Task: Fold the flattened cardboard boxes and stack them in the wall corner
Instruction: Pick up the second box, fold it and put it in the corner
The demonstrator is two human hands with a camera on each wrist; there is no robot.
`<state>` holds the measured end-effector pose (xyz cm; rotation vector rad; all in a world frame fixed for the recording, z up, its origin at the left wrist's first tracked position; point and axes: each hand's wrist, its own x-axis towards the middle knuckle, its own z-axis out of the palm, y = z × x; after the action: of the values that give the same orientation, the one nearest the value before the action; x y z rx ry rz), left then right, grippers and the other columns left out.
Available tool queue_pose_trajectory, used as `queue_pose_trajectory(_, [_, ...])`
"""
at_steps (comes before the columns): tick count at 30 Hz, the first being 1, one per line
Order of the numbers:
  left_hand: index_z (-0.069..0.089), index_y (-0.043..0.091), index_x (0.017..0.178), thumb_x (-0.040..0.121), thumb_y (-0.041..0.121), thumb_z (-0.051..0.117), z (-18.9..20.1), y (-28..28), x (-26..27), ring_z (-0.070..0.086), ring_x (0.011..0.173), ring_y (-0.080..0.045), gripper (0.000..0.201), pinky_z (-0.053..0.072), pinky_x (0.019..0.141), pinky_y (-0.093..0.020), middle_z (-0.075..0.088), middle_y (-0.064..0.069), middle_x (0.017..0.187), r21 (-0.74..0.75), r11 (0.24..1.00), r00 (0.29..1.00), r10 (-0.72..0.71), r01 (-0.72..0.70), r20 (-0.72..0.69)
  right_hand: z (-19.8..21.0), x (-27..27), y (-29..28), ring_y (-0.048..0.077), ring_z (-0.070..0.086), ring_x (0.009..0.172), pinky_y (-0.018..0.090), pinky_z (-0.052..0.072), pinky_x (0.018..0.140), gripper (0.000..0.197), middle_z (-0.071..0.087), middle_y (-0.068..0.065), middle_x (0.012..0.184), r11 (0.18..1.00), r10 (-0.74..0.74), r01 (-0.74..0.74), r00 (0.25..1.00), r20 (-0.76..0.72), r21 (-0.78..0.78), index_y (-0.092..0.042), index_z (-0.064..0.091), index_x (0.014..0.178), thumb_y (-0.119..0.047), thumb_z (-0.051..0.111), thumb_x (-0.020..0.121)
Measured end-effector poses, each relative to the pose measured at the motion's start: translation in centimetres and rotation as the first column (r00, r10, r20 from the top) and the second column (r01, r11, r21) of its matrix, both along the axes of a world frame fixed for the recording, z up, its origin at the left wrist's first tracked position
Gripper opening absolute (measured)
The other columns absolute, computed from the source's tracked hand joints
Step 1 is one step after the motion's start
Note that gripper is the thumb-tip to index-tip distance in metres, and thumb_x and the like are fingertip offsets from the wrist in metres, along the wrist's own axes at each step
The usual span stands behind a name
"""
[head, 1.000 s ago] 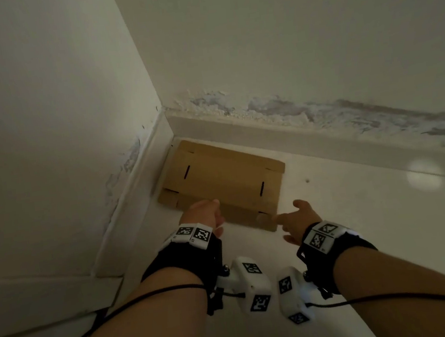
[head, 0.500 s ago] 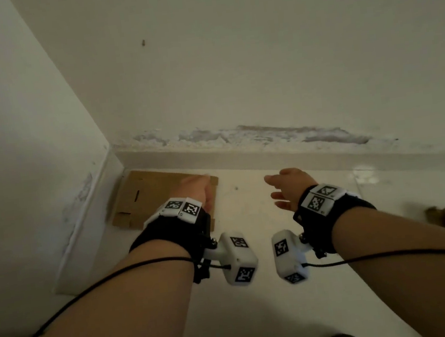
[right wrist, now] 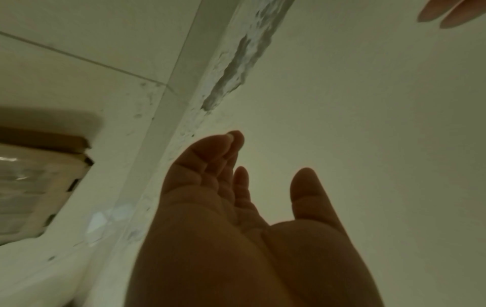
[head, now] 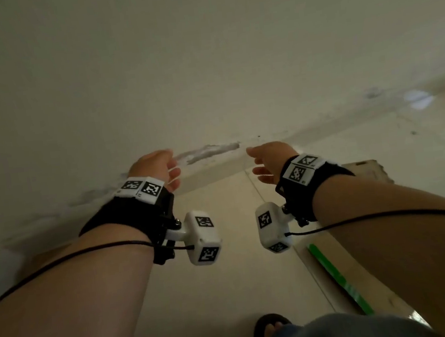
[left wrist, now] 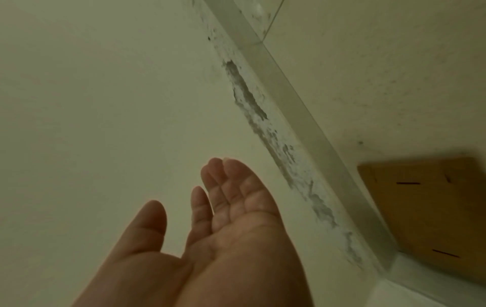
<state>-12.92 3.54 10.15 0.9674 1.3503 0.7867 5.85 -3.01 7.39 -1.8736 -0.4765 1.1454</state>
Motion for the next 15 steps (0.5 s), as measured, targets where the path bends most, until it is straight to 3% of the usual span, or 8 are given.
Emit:
queue_pose_trajectory(2, [0.054, 0.017, 0.065, 0.088, 0.018, 0.050, 0.0, -0.3, 2.6, 0.053, 0.064, -0.017, 0.023, 0.043, 0.062, -0.030, 0.055, -0.004, 0.072, 0.016, 0.999, 0.999, -0.045, 0.045, -0.019, -0.9, 2.6, -1.3, 0.020, 0.060, 0.087, 0.038, 0.052, 0.087, 0.048, 0.057, 0.004, 0.094, 0.997, -0.072, 0.072, 0.997, -0.029, -0.005, -0.006, 0.051, 0.128, -0.029, 0.059, 0.087])
queue_pose_trajectory(4, [0.056, 0.018, 0.065, 0.087, 0.020, 0.051, -0.7, -0.7, 5.7, 0.054, 0.066, -0.017, 0.023, 0.044, 0.066, -0.032, 0.056, -0.004, 0.075, 0.013, 0.995, 0.994, -0.103, 0.104, -0.048, -2.1, 5.3, -2.8, 0.020, 0.060, 0.087, 0.038, 0.052, 0.088, 0.043, 0.057, 0.003, 0.089, 0.990, -0.139, 0.138, 0.989, -0.055, -0.024, -0.005, 0.053, 0.122, -0.029, 0.059, 0.087])
queue_pose_trajectory(10, [0.055, 0.022, 0.074, 0.089, 0.023, 0.050, -5.0, -2.8, 13.0, 0.054, 0.066, -0.013, 0.016, 0.044, 0.060, -0.027, 0.057, 0.000, 0.079, -0.066, 0.968, 0.966, -0.247, 0.242, -0.079, -8.0, 12.0, -7.6, 0.016, 0.054, 0.066, 0.032, 0.050, 0.066, 0.023, 0.053, 0.003, 0.081, 0.932, -0.345, 0.327, 0.933, -0.102, -0.158, -0.011, 0.055, 0.096, -0.031, 0.061, 0.085])
queue_pose_trajectory(12, [0.056, 0.022, 0.074, 0.088, 0.022, 0.050, -6.2, -3.1, 14.1, 0.055, 0.067, -0.014, 0.016, 0.045, 0.061, -0.027, 0.058, 0.000, 0.079, -0.079, 0.961, 0.957, -0.270, 0.263, -0.100, -9.9, 13.2, -9.1, 0.019, 0.054, 0.069, 0.036, 0.051, 0.078, 0.021, 0.052, 0.004, 0.076, 0.907, -0.389, 0.364, 0.916, -0.093, -0.212, -0.011, 0.055, 0.089, -0.031, 0.060, 0.086])
queue_pose_trajectory(15, [0.055, 0.023, 0.074, 0.088, 0.024, 0.050, -8.1, -3.5, 16.3, 0.057, 0.071, -0.015, 0.015, 0.047, 0.065, -0.029, 0.059, 0.000, 0.082, -0.095, 0.950, 0.942, -0.309, 0.298, -0.128, -13.0, 14.8, -11.1, 0.023, 0.056, 0.085, 0.041, 0.050, 0.094, 0.025, 0.051, 0.005, 0.075, 0.879, -0.417, 0.377, 0.905, -0.087, -0.293, -0.008, 0.051, 0.097, -0.031, 0.056, 0.088])
